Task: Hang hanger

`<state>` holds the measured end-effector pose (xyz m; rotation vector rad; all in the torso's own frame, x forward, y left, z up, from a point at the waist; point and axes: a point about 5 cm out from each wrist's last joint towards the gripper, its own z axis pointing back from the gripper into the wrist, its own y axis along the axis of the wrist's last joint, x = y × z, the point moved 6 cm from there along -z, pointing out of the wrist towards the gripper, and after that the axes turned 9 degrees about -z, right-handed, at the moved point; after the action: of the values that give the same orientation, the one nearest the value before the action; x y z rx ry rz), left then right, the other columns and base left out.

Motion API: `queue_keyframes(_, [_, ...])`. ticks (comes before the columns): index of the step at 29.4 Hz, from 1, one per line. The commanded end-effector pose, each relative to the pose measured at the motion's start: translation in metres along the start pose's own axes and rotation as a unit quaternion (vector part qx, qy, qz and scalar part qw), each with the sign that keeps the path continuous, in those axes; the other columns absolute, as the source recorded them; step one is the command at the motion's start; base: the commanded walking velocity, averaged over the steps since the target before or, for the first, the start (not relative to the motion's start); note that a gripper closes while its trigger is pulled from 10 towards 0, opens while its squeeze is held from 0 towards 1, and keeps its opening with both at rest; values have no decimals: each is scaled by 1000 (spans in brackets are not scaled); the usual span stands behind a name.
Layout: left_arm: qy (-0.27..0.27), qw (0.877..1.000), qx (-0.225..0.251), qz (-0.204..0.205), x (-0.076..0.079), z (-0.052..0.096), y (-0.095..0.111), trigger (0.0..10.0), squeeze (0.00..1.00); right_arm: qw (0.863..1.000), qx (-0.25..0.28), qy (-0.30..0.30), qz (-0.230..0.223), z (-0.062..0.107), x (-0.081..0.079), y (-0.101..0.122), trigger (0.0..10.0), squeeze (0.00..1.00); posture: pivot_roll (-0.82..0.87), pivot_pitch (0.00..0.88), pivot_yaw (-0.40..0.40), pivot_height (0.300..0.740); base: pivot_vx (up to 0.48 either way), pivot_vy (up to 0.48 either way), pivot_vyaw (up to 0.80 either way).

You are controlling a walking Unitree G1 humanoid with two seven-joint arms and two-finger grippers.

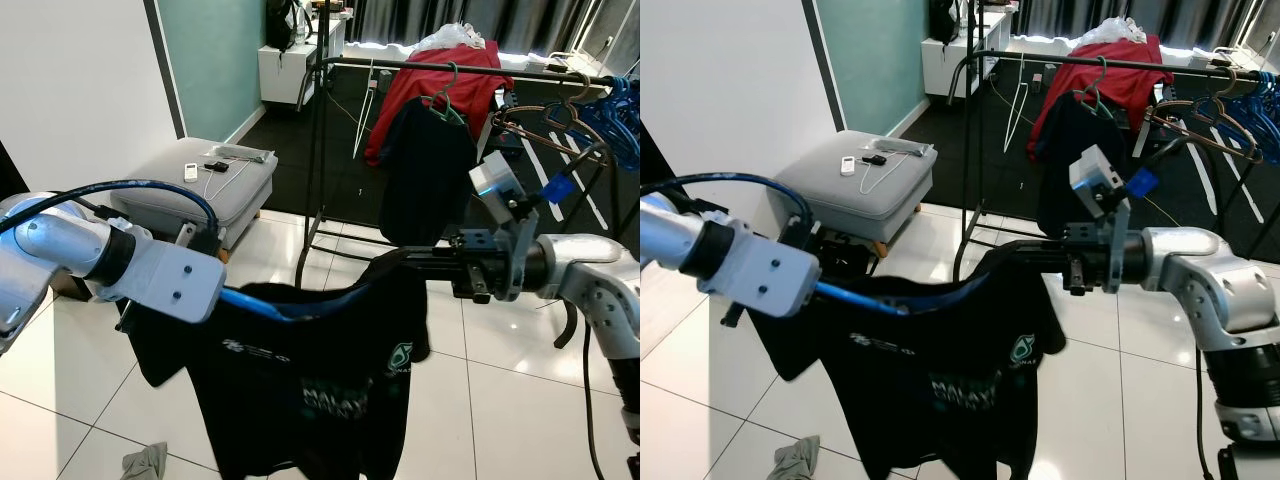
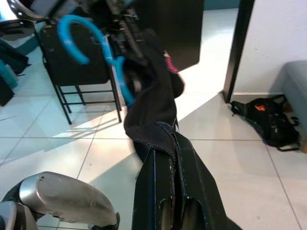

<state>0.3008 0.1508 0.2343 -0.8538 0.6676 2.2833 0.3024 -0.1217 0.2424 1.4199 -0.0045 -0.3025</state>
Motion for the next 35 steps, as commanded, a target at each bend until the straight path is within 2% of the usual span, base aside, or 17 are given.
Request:
queue_keyframes(1, [16,999,-24,17,-5,-5,-7,10000,0,1000,3,17,23,-5,-7,10,0,0,-17,0,-30,740,0,0,0])
queue_keyframes(4, [32,998,-44,31,-8,-6,-15,10000,0,999,5,20,27,-5,-9,12,0,0,-17,0,-31,740,0,0,0])
queue_keyframes(7, [35,998,-48,33,-8,-6,-17,10000,0,999,6,20,28,-5,-9,13,0,0,-17,0,-31,740,0,0,0])
queue_keyframes(12, [73,994,-63,58,-19,-6,-25,10000,0,999,6,13,32,-6,-6,13,0,0,-24,0,-34,740,0,0,0])
queue_keyframes(16, [84,992,-69,64,-22,-6,-27,10000,0,999,6,14,32,-7,-7,12,0,0,-20,0,-34,740,0,0,0])
queue_keyframes(22, [132,981,-99,101,-33,0,-42,10000,0,1000,-1,12,26,-21,-9,-1,0,0,-19,0,-33,740,0,0,0])
queue_keyframes(23, [138,980,-100,107,-34,0,-43,10000,0,1000,-3,11,25,-23,-9,-4,1804,0,-18,0,-33,740,0,0,0])
queue_keyframes(25, [142,979,-96,114,-34,-1,-43,10000,0,1000,-3,8,26,-26,-9,-6,1804,0,-18,0,-33,740,0,0,0])
queue_keyframes(26, [143,978,-91,119,-33,-3,-41,10000,0,1000,0,5,24,-29,-8,-8,10000,0,-16,0,-34,740,0,0,0])
queue_keyframes(27, [145,978,-81,126,-34,-5,-37,10000,0,1000,10,1,18,-32,-7,-7,10000,333,-16,0,-34,740,0,0,0])
queue_keyframes(28, [145,978,-81,126,-34,-5,-37,10000,0,1000,10,1,18,-32,-7,-7,10000,333,-16,0,-34,740,0,0,0])
queue_keyframes(29, [147,978,-72,133,-33,-7,-34,10000,0,1000,20,2,15,-34,-7,-5,10000,1000,-14,0,-34,740,0,0,0])
queue_keyframes(35, [150,976,-62,145,-32,-11,-31,10000,0,1000,21,13,19,-30,-13,-4,10000,1000,-17,0,-34,740,0,0,0])
